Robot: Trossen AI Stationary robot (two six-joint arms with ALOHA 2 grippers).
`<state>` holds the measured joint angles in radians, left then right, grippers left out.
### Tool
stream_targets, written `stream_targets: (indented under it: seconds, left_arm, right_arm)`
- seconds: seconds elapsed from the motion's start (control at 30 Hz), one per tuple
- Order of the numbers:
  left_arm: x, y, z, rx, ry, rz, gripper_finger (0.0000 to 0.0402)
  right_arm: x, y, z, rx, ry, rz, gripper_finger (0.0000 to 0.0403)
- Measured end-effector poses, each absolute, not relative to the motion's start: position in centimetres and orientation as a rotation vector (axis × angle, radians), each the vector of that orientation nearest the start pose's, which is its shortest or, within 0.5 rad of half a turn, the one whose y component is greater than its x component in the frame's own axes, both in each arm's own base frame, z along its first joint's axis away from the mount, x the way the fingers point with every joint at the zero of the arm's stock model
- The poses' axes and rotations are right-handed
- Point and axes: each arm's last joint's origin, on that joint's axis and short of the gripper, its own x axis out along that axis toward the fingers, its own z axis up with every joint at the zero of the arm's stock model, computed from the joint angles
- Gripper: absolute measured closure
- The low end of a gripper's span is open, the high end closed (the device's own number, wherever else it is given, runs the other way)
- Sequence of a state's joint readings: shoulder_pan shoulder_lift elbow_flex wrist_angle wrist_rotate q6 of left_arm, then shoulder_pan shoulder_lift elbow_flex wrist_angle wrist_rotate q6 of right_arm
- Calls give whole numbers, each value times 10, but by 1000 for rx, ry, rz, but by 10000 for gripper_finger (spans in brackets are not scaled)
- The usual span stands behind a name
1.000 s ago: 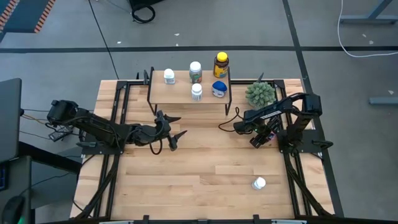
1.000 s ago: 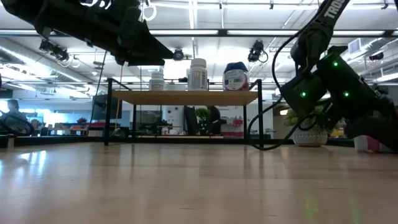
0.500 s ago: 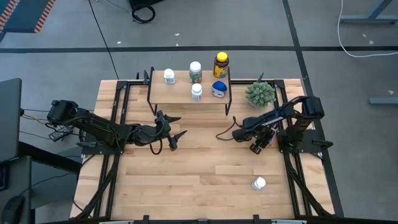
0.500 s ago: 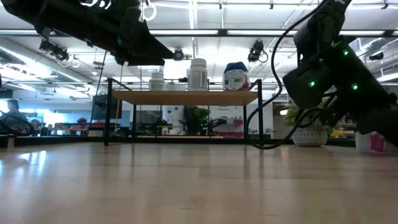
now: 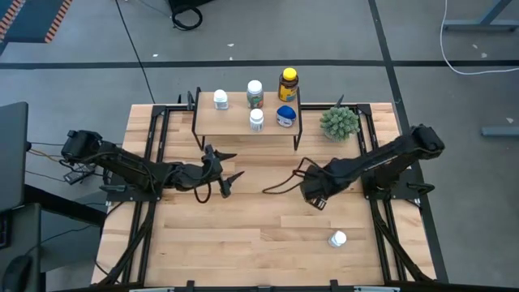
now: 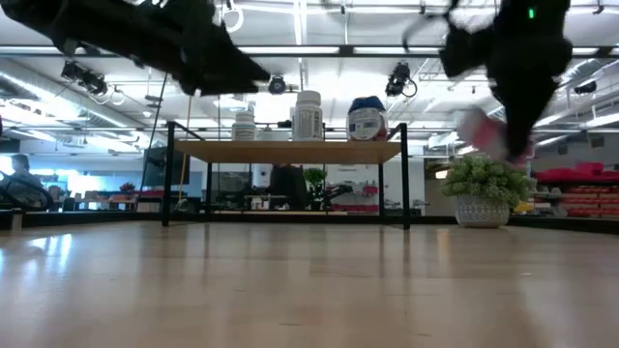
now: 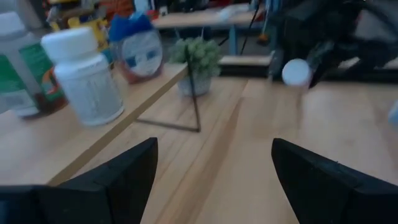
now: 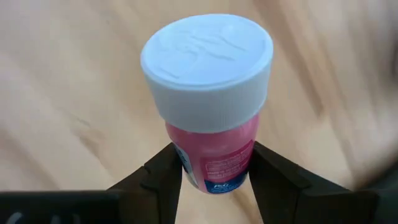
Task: Pick and place medicine bottles onto shelf by color
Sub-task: Put the pink pill bottle on the shelf
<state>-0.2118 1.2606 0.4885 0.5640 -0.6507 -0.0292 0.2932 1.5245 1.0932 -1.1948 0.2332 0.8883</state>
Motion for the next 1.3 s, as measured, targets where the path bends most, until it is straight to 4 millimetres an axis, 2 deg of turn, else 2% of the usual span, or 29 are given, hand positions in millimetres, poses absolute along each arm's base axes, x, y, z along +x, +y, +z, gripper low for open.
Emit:
stream_targets:
  seconds: [0.1,0.23,0.37,0.53,0.7,0.83,1.03,1.3]
  left_arm:
    - [246,-41,218,2,85,351,84]
    - [250,-47,232,-81,-12,160,84]
    - [261,-50,247,-40,60,118,84]
    - [275,-55,282,79,196,104,83]
    - [277,-60,302,130,197,84,83]
    - [280,-56,303,127,191,98,83]
    - [294,-49,301,123,111,157,83]
    - [312,-48,288,146,83,188,83]
  right_arm:
    - [252,78,237,171,1273,-544,233]
    - [263,81,240,84,1136,-510,233]
    - [276,83,244,-6,1020,-438,233]
    - [296,82,254,-38,845,-368,233]
    - [310,79,265,-39,699,-330,233]
    - [321,78,275,-46,572,-296,233]
    - [329,76,286,-64,460,-250,233]
    - [330,76,287,-71,444,-250,233]
